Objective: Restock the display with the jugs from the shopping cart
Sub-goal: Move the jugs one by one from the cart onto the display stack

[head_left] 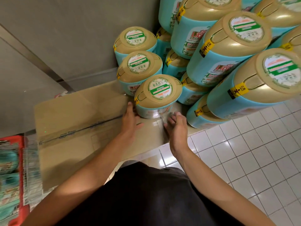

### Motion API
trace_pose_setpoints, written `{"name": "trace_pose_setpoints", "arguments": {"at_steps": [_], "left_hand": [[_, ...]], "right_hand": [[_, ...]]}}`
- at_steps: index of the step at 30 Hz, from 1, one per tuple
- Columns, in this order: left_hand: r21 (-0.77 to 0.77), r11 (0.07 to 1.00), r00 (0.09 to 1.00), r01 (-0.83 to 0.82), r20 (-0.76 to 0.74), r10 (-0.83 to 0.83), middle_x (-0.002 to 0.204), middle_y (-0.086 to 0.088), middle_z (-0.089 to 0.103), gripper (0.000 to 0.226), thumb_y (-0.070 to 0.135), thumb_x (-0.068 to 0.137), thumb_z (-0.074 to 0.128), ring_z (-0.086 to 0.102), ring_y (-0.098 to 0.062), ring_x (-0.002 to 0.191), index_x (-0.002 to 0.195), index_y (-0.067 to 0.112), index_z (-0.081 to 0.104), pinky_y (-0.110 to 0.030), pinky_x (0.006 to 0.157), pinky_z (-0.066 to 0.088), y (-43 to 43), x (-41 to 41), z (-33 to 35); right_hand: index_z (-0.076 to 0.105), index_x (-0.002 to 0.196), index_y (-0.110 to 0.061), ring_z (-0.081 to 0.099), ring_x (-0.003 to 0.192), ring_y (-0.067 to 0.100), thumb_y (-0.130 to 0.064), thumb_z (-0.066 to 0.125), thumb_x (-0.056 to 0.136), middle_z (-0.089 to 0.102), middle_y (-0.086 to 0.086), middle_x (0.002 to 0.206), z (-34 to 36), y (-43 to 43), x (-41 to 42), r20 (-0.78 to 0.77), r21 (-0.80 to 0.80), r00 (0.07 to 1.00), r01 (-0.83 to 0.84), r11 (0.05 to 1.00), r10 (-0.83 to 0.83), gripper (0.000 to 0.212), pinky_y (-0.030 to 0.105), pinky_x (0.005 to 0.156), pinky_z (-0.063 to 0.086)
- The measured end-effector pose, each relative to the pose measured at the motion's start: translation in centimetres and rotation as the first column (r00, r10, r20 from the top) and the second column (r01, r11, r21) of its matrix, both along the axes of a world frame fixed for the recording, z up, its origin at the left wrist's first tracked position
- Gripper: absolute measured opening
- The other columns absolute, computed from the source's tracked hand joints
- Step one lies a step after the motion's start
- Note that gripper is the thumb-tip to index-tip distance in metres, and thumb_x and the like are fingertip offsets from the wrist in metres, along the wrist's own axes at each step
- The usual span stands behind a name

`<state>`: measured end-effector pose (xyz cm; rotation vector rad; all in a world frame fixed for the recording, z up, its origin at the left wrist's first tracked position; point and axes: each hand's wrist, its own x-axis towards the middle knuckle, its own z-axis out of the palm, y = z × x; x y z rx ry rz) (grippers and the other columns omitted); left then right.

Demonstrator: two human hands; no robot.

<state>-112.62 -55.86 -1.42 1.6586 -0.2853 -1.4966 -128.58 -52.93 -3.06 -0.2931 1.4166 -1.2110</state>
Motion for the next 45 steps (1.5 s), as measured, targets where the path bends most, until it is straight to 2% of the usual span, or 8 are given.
{"name": "trace_pose_setpoints", "arguments": {"at_steps": [3, 10, 15, 20, 24, 31, 35, 45], "left_hand": [[0.002, 1.000, 0.999, -0.031, 0.013, 0.031, 0.125, -0.003, 0.064, 0.049, 0.055, 0.108, 0.038, 0.062, -0.017, 0.115, 0.134, 0.020, 0.059, -0.045, 0.091, 0.058, 2.1, 0.2, -0.3], [-0.007, 0.984, 0.984, -0.178, 0.025, 0.178, 0.111, -0.002, 0.065, 0.034, 0.043, 0.107, 0.044, 0.063, -0.016, 0.093, 0.117, 0.019, 0.065, -0.038, 0.077, 0.057, 9.8, -0.3, -0.4], [-0.041, 0.973, 0.972, -0.226, 0.051, 0.228, 0.104, -0.005, 0.070, 0.033, 0.042, 0.107, 0.045, 0.067, -0.023, 0.099, 0.100, 0.018, 0.068, -0.048, 0.090, 0.058, 18.9, -1.7, 0.1], [-0.132, 0.947, 0.953, -0.294, 0.033, 0.301, 0.097, -0.001, 0.075, 0.040, 0.048, 0.108, 0.044, 0.074, -0.018, 0.091, 0.105, 0.016, 0.068, -0.033, 0.077, 0.062, 29.7, -2.7, 0.6], [-0.151, 0.902, 0.909, -0.405, 0.041, 0.415, 0.102, -0.001, 0.076, 0.048, 0.053, 0.109, 0.040, 0.074, -0.019, 0.095, 0.108, 0.015, 0.070, -0.033, 0.079, 0.063, 38.0, -2.2, 1.1], [-0.146, 0.771, 0.772, -0.621, 0.062, 0.633, 0.108, -0.007, 0.076, 0.045, 0.044, 0.111, 0.038, 0.074, -0.025, 0.099, 0.117, 0.011, 0.068, -0.031, 0.076, 0.061, 53.1, 1.9, 1.7], [-0.180, 0.695, 0.688, -0.696, 0.106, 0.717, 0.113, -0.008, 0.075, 0.046, 0.045, 0.112, 0.036, 0.074, -0.024, 0.103, 0.120, 0.012, 0.067, -0.034, 0.083, 0.063, 62.7, 4.8, 1.2], [-0.094, 0.554, 0.534, -0.827, 0.175, 0.827, 0.112, -0.006, 0.076, 0.044, 0.057, 0.095, 0.045, 0.074, -0.025, 0.101, 0.110, 0.027, 0.073, -0.035, 0.079, 0.063, 84.5, 17.5, 1.2]], "right_hand": [[0.056, 0.111, -0.020, 0.058, 0.077, 0.007, -0.030, 0.049, 0.107, 0.057, -0.005, 0.091, 0.4, 1.2, -0.7, -0.003, -0.024, 0.999, -0.037, 0.999, 0.037, 0.013, 0.034, 0.083, 0.051], [0.058, 0.113, -0.012, 0.059, 0.095, 0.030, -0.020, 0.045, 0.111, 0.061, 0.016, 0.102, 1.9, 5.9, -1.9, -0.064, -0.068, 0.978, -0.203, 0.977, 0.199, 0.015, 0.053, 0.093, 0.055], [0.059, 0.112, -0.015, 0.064, 0.090, 0.020, -0.021, 0.046, 0.111, 0.065, 0.011, 0.102, 1.5, 11.3, -3.3, -0.071, -0.054, 0.939, -0.341, 0.939, 0.337, 0.015, 0.039, 0.082, 0.052], [0.058, 0.108, -0.010, 0.057, 0.086, 0.023, -0.021, 0.044, 0.112, 0.059, 0.012, 0.094, 0.6, 17.9, -3.2, -0.053, -0.020, 0.847, -0.531, 0.847, 0.529, 0.019, 0.034, 0.074, 0.050], [0.061, 0.108, -0.009, 0.061, 0.084, 0.020, -0.023, 0.043, 0.112, 0.062, 0.011, 0.093, 0.4, 23.2, -1.5, -0.089, -0.004, 0.705, -0.707, 0.708, 0.703, 0.023, 0.034, 0.074, 0.052], [0.067, 0.098, -0.009, 0.066, 0.075, 0.019, -0.021, 0.045, 0.112, 0.067, 0.008, 0.082, 1.3, 32.5, 5.2, -0.142, -0.043, 0.330, -0.944, 0.327, 0.933, 0.029, 0.028, 0.068, 0.056], [0.068, 0.097, -0.009, 0.066, 0.077, 0.020, -0.022, 0.044, 0.110, 0.068, 0.008, 0.082, 1.8, 38.5, 11.6, -0.181, -0.037, 0.136, -0.991, 0.132, 0.974, 0.030, 0.028, 0.068, 0.056], [0.072, 0.093, -0.019, 0.071, 0.081, 0.021, -0.023, 0.042, 0.113, 0.073, 0.008, 0.085, 2.7, 54.8, 29.9, -0.243, -0.010, -0.171, -0.984, -0.179, 0.955, 0.036, 0.030, 0.073, 0.061]]}}
